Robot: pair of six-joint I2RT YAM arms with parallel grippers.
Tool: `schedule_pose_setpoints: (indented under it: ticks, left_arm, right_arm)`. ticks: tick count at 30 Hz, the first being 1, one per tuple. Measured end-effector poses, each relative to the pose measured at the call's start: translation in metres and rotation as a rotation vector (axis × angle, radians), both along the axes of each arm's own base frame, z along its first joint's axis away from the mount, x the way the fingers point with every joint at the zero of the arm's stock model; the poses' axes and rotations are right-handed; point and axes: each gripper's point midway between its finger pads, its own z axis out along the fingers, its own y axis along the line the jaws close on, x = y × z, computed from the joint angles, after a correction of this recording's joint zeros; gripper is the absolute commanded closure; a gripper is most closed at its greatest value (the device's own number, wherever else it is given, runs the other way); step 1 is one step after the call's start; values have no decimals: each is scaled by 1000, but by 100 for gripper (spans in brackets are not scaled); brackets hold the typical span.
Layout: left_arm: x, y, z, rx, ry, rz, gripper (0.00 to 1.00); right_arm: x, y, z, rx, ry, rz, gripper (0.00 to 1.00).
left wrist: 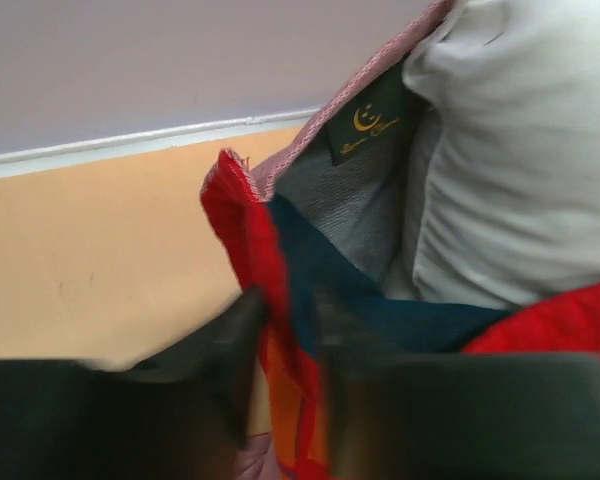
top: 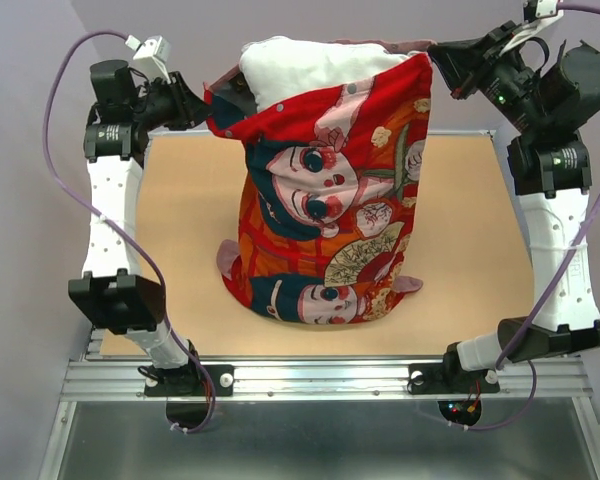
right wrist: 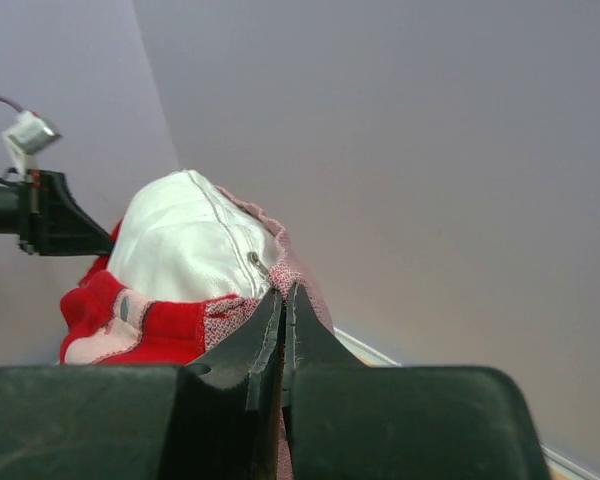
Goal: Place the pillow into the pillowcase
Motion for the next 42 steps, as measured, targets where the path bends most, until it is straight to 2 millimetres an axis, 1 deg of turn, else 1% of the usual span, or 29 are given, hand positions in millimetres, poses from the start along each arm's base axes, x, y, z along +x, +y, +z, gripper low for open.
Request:
schedule_pose_setpoints:
  ticks: [1, 2, 5, 7, 9, 11, 12, 13, 14, 15, 16, 18, 19, 20, 22, 24, 26, 28, 29, 30, 31, 32, 33, 34, 35, 37, 38, 40, 42]
  left_arm:
    - [8, -1, -9, -6, 18, -9, 95]
    - [13, -2, -14, -7, 30, -17, 100]
    - [30, -3, -29, -25, 67, -26, 100]
    - [33, -6, -26, -34, 56, -36, 100]
    - [33, -8, -12, -44, 17, -49, 100]
    - [32, -10, 18, -51, -75, -57, 100]
    - [29, -11, 41, -57, -147, -58, 100]
    - [26, -11, 53, -63, -180, -57, 100]
    - [19, -12, 82, -82, -255, -53, 100]
    - [10, -12, 121, -102, -350, -41, 100]
    - [3, -12, 153, -112, -443, -35, 100]
    - [-27, -10, 223, -146, -640, -8, 100]
    - [-43, -9, 250, -160, -728, -3, 100]
    - [-75, -9, 288, -179, -861, 1, 100]
    - [-118, -11, 320, -208, -989, -6, 100]
    - [-142, -22, 322, -240, -1005, -35, 100]
    - [-160, -35, 318, -250, -1009, -80, 100]
    - [-167, -40, 320, -234, -1015, -106, 100]
    - [-157, -35, 324, -222, -1023, -94, 100]
    - [-156, -23, 335, -214, -1058, -68, 100]
    - [-153, -7, 344, -196, -1090, -25, 100]
    - [-138, 20, 352, -195, -1119, 48, 100]
    - [-121, 48, 351, -195, -1111, 119, 100]
    - [-110, 64, 345, -197, -1088, 160, 100]
    - [-89, 88, 329, -223, -1022, 210, 100]
    - [-76, 96, 315, -255, -966, 228, 100]
    - [-69, 93, 305, -276, -925, 219, 100]
    - [-60, 76, 290, -294, -857, 169, 100]
    - [-57, 62, 283, -299, -819, 130, 100]
  right_arm:
    - [-3, 1, 3, 4, -3, 9, 99]
    - [-6, 2, 5, 7, -6, 14, 99]
    - [-14, 2, 9, 9, -12, 21, 99]
    - [-20, 1, 11, 7, -17, 23, 99]
    - [-24, 1, 13, 5, -25, 20, 99]
    - [-24, -2, 15, -5, -38, 6, 99]
    - [-23, -3, 15, -12, -45, -8, 99]
    - [-20, -5, 17, -19, -55, -24, 100]
    - [-16, -7, 19, -22, -61, -38, 99]
    - [-9, -11, 31, -22, -80, -67, 99]
    - [-3, -13, 44, -20, -116, -86, 99]
    - [11, -21, 73, -14, -211, -148, 100]
    - [13, -26, 87, -8, -263, -178, 99]
    - [12, -30, 100, 0, -314, -205, 99]
    - [5, -38, 117, 23, -392, -249, 100]
    - [-8, -39, 111, 37, -389, -242, 99]
    - [-20, -37, 91, 34, -342, -210, 99]
    - [-20, -37, 83, 26, -319, -211, 99]
    - [-14, -38, 85, 15, -322, -228, 99]
    - [-6, -41, 98, -4, -354, -258, 99]
    - [1, -44, 110, -9, -390, -283, 99]
    - [9, -48, 124, -33, -449, -328, 99]
    - [15, -52, 134, -52, -506, -368, 99]
    - [18, -52, 136, -68, -534, -381, 99]
    - [19, -48, 136, -87, -558, -379, 99]
    - [8, -38, 139, -99, -607, -366, 99]
    - [7, -35, 130, -108, -592, -353, 99]
    - [-6, -34, 107, -134, -522, -309, 99]
    - [-9, -35, 98, -148, -484, -299, 99]
